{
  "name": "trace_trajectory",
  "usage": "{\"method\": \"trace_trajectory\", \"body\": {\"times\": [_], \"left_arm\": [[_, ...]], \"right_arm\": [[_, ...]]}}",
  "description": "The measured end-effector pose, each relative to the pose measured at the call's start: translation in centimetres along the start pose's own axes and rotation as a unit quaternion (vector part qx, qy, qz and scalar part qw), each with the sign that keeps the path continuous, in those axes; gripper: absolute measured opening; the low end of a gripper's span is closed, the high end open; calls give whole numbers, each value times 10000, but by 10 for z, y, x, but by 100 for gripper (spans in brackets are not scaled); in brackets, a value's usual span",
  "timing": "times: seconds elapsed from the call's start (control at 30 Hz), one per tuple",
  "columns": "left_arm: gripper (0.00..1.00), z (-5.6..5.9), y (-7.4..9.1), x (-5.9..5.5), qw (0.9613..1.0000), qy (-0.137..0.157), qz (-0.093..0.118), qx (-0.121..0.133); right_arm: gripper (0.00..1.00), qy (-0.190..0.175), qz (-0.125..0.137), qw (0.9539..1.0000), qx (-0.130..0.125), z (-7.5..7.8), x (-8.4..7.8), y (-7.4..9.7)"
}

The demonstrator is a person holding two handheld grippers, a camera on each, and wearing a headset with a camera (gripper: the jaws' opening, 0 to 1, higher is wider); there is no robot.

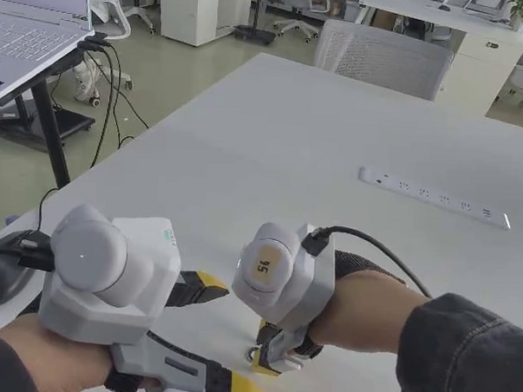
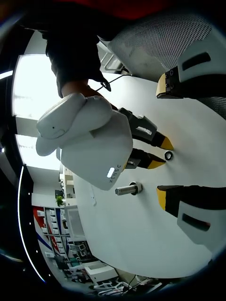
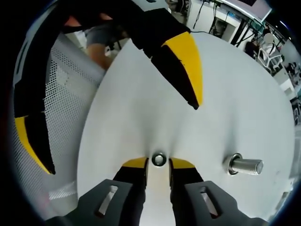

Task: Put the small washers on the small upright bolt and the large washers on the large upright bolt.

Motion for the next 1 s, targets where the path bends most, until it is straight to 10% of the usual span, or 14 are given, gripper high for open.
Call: {"method": "trace_trajectory", "body": {"times": [1.0], "left_arm": [[75, 2, 1, 1, 10000, -7, -7, -14]], "right_arm": [[15, 110, 81, 9999, -15, -2, -3, 1]]}}
Point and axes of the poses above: the centre of the closed fingertips' face, and the gripper's own axes: y roughly backward along the fingers, z roughly to its right, x roughly out of its top, the point moved 4 cm from there along y, roughly backward along the fingers, and after that the axes turned 14 degrees about z, right-handed, at the moved point
